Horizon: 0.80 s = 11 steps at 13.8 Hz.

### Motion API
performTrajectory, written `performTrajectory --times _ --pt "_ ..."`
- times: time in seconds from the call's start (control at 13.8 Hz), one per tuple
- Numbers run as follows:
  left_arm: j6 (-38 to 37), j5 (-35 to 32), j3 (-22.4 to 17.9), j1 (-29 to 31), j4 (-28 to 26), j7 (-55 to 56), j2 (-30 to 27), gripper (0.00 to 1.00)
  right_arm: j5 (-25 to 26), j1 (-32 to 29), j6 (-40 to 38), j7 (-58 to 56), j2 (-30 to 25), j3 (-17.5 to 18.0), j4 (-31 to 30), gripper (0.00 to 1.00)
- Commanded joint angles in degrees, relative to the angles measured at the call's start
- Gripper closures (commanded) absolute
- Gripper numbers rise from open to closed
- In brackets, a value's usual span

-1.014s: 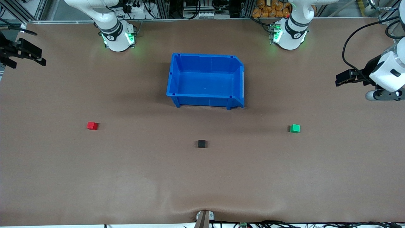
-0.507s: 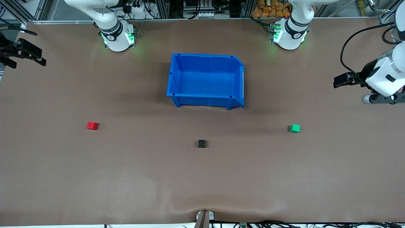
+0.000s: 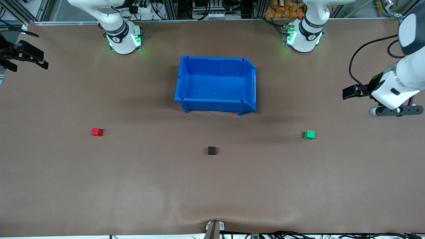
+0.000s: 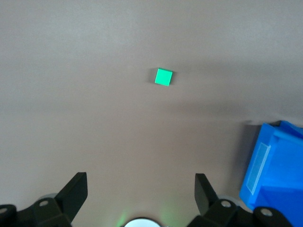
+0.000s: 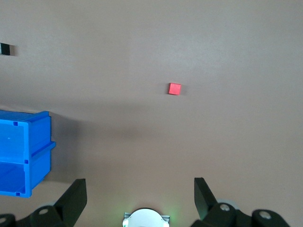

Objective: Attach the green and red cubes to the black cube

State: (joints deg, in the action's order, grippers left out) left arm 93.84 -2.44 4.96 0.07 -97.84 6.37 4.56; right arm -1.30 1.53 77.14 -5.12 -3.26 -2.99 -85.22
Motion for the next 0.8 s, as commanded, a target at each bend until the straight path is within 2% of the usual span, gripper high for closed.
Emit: performTrajectory --times 0.0,0.43,0.72 --pt "6.86 -0.90 0.22 -0.07 -6.82 1.53 -1.48 0.00 0.16 -0.74 0.37 -0.42 0.10 -0.09 -0.39 0.00" --pt "30.04 -0.99 0.31 0.37 -20.18 1.54 1.05 0.00 0.42 -0.83 0.29 -0.68 0.71 -0.09 -0.30 0.00" --pt "39.30 -0.90 0.31 0.37 -20.90 2.76 7.12 0.00 0.86 -0.83 0.38 -0.68 1.59 -0.09 -0.30 0.00"
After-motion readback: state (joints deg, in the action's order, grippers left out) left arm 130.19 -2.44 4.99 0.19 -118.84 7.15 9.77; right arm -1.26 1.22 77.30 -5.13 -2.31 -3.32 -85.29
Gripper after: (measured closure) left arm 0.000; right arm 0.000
